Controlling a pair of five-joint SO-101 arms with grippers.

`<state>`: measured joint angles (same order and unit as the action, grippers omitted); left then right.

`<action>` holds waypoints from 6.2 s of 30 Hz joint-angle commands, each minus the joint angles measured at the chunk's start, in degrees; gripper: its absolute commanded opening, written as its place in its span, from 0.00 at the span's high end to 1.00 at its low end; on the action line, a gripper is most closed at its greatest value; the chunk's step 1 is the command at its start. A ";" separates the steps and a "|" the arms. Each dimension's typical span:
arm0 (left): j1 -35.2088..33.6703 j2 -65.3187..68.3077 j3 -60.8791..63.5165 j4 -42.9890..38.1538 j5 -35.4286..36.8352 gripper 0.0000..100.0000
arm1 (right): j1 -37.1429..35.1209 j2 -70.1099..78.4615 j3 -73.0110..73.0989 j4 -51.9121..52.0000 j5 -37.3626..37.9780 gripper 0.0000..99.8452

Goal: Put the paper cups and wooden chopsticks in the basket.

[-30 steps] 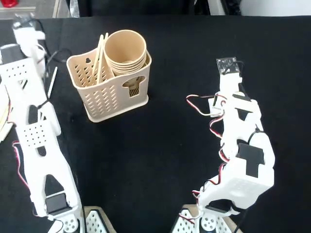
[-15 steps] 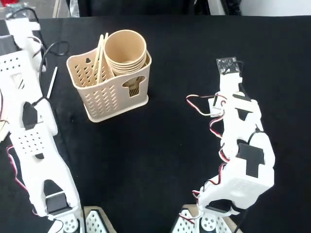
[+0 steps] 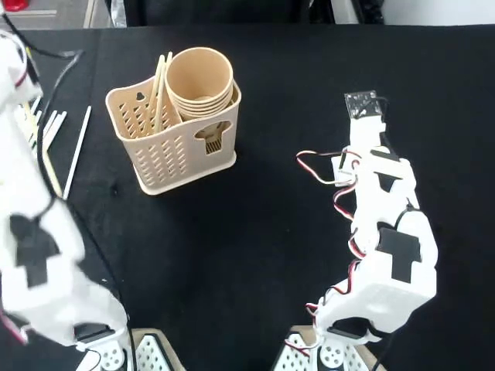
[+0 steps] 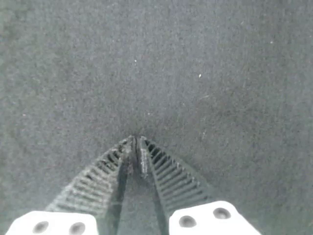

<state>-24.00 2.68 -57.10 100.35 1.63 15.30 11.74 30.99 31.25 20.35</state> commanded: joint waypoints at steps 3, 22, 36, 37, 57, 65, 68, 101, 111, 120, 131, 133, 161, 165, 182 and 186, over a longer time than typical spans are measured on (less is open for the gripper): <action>3.65 -29.98 29.58 -12.84 0.35 0.97 | 0.18 -3.21 -0.22 0.00 0.44 0.99; 22.11 -82.90 109.05 -103.21 0.35 0.97 | 0.09 -3.12 -0.22 -0.18 0.44 0.99; 23.87 -52.04 109.05 -107.16 0.44 0.97 | 0.09 -3.12 -0.22 -0.26 0.53 0.99; 23.96 -51.16 109.05 -106.64 0.44 0.97 | 0.09 -3.12 -0.22 -0.26 0.53 0.99; 6.64 -32.97 52.09 -30.07 0.00 0.76 | 0.09 -3.12 -0.22 -0.26 0.53 0.99; -0.75 1.85 31.69 -11.87 -13.10 0.76 | 0.09 -3.12 -0.22 -0.26 0.53 0.99; -2.33 13.98 20.53 -7.38 -14.07 0.76 | 0.09 -3.12 -0.22 -0.26 0.53 0.99; -3.03 68.75 -38.29 0.44 -14.86 0.97 | 0.09 -3.12 -0.22 -0.18 0.53 0.99; -5.23 43.16 -34.42 1.05 -3.34 0.97 | 0.09 -3.03 -0.22 -0.26 0.53 0.99; -1.45 -1.85 17.63 -1.41 -8.79 0.97 | 0.09 -3.03 -0.31 -0.26 0.53 0.99; 4.70 -54.68 70.73 -50.90 6.95 0.97 | 0.09 -3.12 -0.22 0.00 0.53 0.99; 4.79 -63.65 83.12 -68.04 10.99 0.97 | 0.09 -3.12 -0.22 0.00 0.53 0.99; 21.76 -47.03 97.27 -79.74 7.38 0.83 | 0.09 -3.21 -0.22 0.00 0.53 0.99; 21.41 -46.51 81.54 -59.25 7.38 0.80 | 0.09 -3.21 -0.22 0.00 0.53 0.99; -8.22 -6.95 36.00 -12.31 -17.05 0.80 | 0.09 -3.21 -0.22 0.00 0.53 0.99; -11.21 6.95 28.35 -12.31 -22.59 0.80 | 0.09 -3.21 -0.22 0.00 0.53 0.99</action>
<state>-33.32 1.98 -21.49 87.87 -17.54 15.30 11.74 30.99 31.25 20.35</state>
